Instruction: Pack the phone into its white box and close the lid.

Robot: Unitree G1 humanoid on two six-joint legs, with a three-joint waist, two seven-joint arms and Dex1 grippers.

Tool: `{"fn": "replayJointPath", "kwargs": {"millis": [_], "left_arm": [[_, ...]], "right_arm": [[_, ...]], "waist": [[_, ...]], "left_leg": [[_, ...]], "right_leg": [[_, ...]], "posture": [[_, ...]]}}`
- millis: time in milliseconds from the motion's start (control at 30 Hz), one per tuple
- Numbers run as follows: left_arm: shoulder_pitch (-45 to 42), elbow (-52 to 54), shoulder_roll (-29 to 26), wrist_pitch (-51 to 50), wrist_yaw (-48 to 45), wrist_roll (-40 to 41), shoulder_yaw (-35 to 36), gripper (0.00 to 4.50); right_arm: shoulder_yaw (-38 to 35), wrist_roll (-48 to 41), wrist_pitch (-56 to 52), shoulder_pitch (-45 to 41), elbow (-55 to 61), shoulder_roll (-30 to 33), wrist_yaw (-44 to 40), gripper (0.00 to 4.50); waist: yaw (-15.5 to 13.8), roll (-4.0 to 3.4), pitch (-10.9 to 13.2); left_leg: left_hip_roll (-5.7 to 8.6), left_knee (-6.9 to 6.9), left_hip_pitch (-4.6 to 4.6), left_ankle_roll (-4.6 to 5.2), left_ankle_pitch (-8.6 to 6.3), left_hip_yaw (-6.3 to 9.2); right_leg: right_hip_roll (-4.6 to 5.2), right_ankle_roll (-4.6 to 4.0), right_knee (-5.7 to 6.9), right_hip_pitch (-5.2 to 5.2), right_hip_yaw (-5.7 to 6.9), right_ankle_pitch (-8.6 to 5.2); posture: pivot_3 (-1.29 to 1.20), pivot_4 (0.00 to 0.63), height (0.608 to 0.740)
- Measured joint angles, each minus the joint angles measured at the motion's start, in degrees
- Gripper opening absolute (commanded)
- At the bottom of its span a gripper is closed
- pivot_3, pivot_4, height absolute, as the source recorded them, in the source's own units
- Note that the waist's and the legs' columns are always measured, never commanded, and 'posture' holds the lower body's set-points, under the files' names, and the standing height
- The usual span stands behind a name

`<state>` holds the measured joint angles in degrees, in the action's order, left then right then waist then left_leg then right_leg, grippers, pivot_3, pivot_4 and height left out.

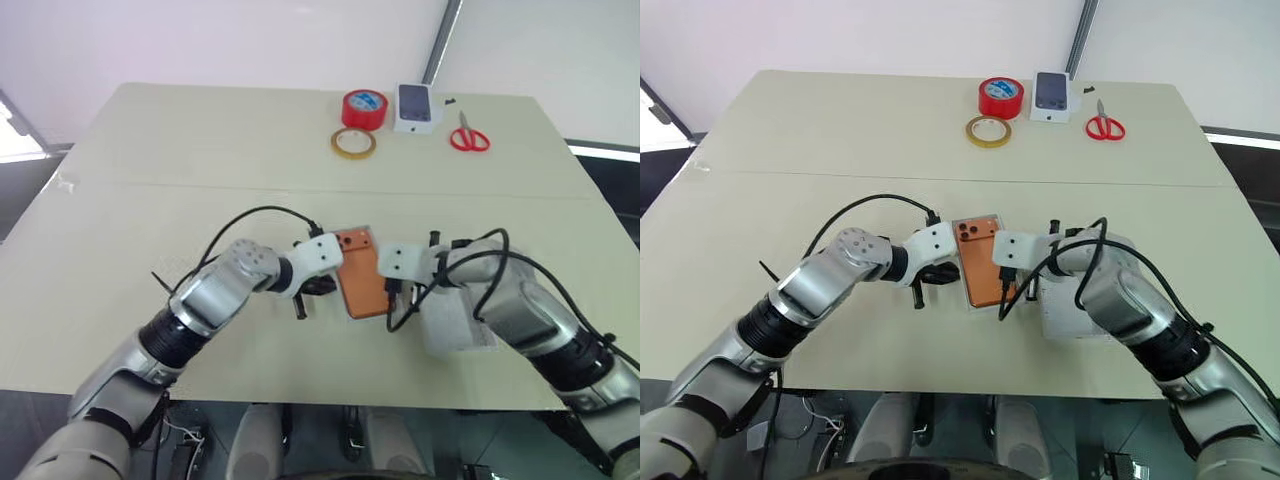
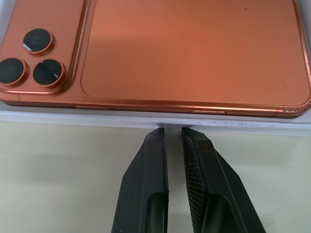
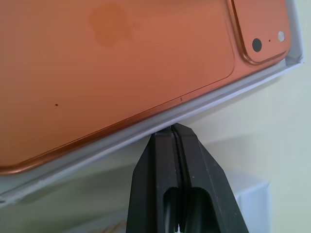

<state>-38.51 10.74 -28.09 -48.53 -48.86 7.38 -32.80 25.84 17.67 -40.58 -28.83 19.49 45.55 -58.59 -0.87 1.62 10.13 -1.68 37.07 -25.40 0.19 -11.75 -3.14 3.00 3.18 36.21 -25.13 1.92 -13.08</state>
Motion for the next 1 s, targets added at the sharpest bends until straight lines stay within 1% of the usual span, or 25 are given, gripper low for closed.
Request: {"fn": "replayJointPath", "kwargs": {"millis": [200, 400, 767, 1000], "left_arm": [[-0.1, 0.4, 2.4, 0.0, -0.9, -1.1, -1.8, 0.61], [-0.1, 0.5, 3.7, 0.0, -2.5, -1.2, -2.7, 0.61], [-0.1, 0.2, 4.2, 0.7, -3.7, -1.4, -3.0, 0.61], [0.1, -1.3, 3.1, 2.4, -3.8, -1.4, -1.8, 0.61]], "right_arm": [[-2.8, -0.1, -5.6, 5.7, 8.1, 4.0, -1.5, 0.00], [-4.0, -0.5, -8.9, 9.6, 12.5, 6.5, -1.6, 0.00], [-4.5, -1.4, -10.0, 9.9, 12.8, 7.4, -0.7, 0.00], [-8.4, -5.2, -9.4, 9.7, 12.8, 10.2, -1.6, 0.00]], "waist": [[0.0, 0.00, 0.0], [0.1, -0.01, 0.0], [0.1, -0.02, 0.0], [0.1, -0.01, 0.0]], "left_leg": [[0.02, 0.05, 0.00, 0.00, -0.02, 0.01], [0.02, 0.05, 0.01, 0.01, -0.02, 0.02], [0.02, 0.06, 0.01, 0.01, -0.02, 0.02], [0.01, 0.06, 0.01, 0.01, -0.02, 0.02]], "right_leg": [[0.04, 0.00, 0.00, 0.03, 0.00, -0.01], [0.03, -0.01, 0.00, 0.03, -0.01, -0.01], [0.03, 0.00, 0.00, 0.03, -0.01, -0.01], [0.03, 0.00, 0.00, 0.03, -0.01, -0.01]], "posture": [[0.00, 0.150, 0.740], [0.00, 0.150, 0.740], [0.00, 0.150, 0.740], [0.00, 0.150, 0.740]]}}
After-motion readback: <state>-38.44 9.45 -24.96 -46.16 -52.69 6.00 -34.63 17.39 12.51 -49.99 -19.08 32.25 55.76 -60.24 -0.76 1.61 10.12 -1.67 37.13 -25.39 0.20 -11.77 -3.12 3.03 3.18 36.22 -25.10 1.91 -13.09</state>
